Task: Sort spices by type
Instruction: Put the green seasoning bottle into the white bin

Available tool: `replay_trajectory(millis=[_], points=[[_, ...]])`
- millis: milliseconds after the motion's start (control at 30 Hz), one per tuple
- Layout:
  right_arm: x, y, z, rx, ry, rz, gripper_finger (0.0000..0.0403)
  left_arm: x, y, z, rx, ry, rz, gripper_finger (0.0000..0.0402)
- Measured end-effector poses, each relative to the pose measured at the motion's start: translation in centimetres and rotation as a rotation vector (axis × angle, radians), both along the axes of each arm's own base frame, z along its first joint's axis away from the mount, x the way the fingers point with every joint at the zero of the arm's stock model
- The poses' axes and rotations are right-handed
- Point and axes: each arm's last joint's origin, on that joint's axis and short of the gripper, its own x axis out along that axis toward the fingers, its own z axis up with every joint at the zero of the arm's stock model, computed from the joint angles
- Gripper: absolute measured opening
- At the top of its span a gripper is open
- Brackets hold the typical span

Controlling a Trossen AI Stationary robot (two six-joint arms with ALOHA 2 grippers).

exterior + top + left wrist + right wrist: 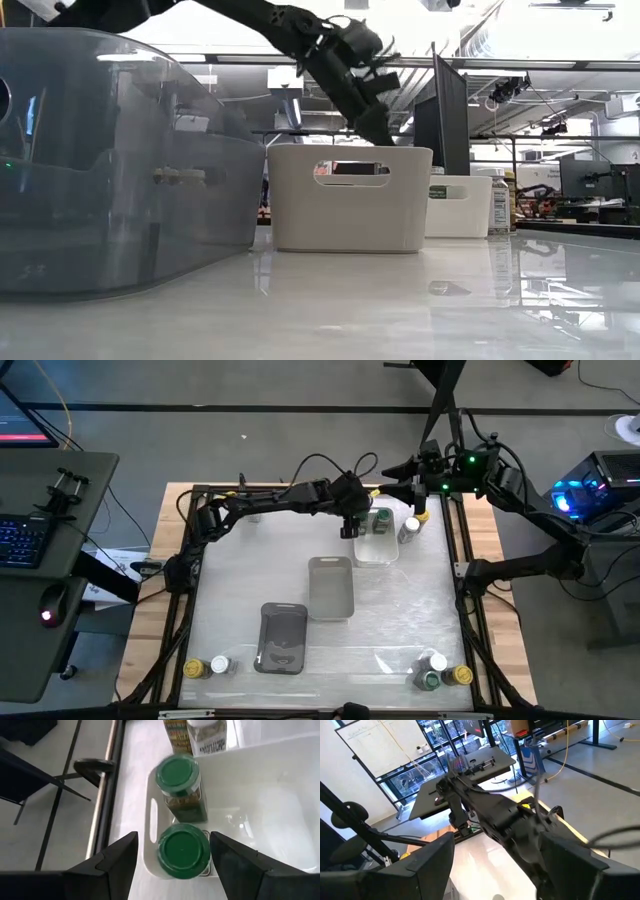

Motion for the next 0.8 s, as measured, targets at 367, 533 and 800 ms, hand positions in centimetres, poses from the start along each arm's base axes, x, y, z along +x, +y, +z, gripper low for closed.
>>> replay_trajectory(millis=[367,533,800], points=[[0.0,0.0,0.0,-0.016,0.002,0.004,0.0284,-2.9,1.2,1.9,-0.126,0.077,0.046,0.0149],[0.0,0.0,0.0,-0.016,0.002,0.003,0.0284,-3.2,1.5,-0.3,-0.193,0.101,0.021,0.0015],[0.0,0.0,0.0,-0.016,0.002,0.003,0.0284,-2.7,0.9,-2.4,-0.143,0.103,0.035,0.0001]])
